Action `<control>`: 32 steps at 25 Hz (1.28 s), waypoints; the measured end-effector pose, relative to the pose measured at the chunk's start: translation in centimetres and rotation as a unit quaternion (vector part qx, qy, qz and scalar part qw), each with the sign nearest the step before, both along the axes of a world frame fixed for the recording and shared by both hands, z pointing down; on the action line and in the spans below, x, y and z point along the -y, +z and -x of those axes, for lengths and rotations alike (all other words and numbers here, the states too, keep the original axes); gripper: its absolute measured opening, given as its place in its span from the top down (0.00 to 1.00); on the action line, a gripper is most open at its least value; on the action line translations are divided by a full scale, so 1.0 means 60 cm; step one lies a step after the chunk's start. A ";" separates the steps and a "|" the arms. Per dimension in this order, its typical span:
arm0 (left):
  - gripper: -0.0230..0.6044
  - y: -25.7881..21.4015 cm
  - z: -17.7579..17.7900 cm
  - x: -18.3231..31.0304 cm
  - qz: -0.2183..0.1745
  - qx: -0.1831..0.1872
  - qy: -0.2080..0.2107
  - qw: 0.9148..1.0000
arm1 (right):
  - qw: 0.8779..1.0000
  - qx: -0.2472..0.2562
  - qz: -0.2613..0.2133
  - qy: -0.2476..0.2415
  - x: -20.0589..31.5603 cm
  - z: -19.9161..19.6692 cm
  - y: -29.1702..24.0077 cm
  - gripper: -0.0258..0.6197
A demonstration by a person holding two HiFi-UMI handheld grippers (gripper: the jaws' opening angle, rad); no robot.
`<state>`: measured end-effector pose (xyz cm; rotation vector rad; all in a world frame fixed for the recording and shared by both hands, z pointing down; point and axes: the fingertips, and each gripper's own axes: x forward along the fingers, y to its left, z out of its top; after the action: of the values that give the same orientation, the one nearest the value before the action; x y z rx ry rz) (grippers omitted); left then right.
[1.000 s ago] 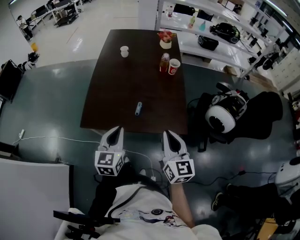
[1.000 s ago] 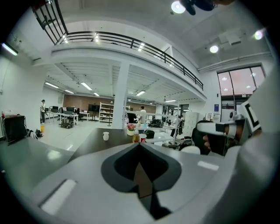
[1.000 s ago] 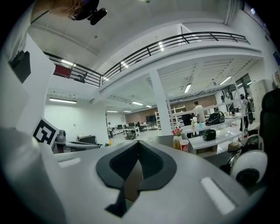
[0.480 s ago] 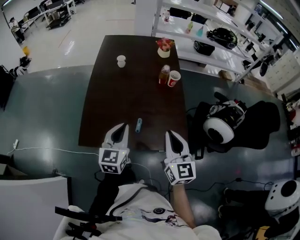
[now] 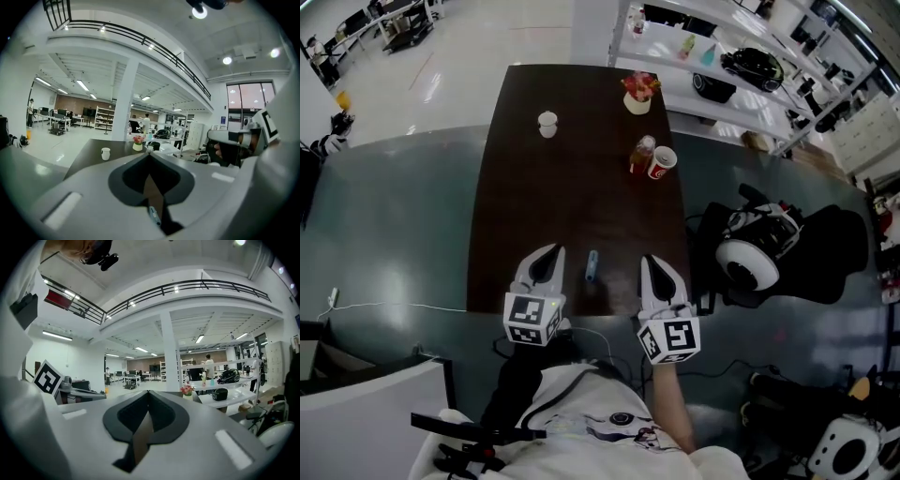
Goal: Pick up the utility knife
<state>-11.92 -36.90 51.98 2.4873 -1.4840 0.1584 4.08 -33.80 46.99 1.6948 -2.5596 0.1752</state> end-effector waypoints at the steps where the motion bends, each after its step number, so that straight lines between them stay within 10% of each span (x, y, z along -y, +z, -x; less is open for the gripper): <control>1: 0.96 0.004 0.000 0.005 0.004 0.000 0.005 1.000 | 1.000 -0.001 0.003 0.002 0.005 0.002 0.002 0.96; 11: 0.96 0.157 -0.038 0.008 0.125 0.000 0.043 0.991 | 0.997 -0.015 0.071 0.029 0.005 -0.026 0.073 0.96; 19: 0.96 0.316 -0.054 -0.010 0.252 0.062 0.059 0.964 | 0.996 -0.003 0.088 0.012 0.030 -0.054 0.096 0.96; 27: 0.95 0.425 -0.096 -0.020 0.316 0.074 0.052 0.944 | 0.993 0.001 0.117 0.017 0.022 -0.108 0.120 0.96; 32: 0.77 0.464 -0.112 -0.014 0.323 0.101 0.050 0.940 | 0.990 -0.004 0.136 0.024 0.010 -0.139 0.137 0.96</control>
<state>-5.17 -36.04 79.81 2.0394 -1.1196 0.8018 12.43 -34.38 55.19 1.6496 -2.3594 0.4958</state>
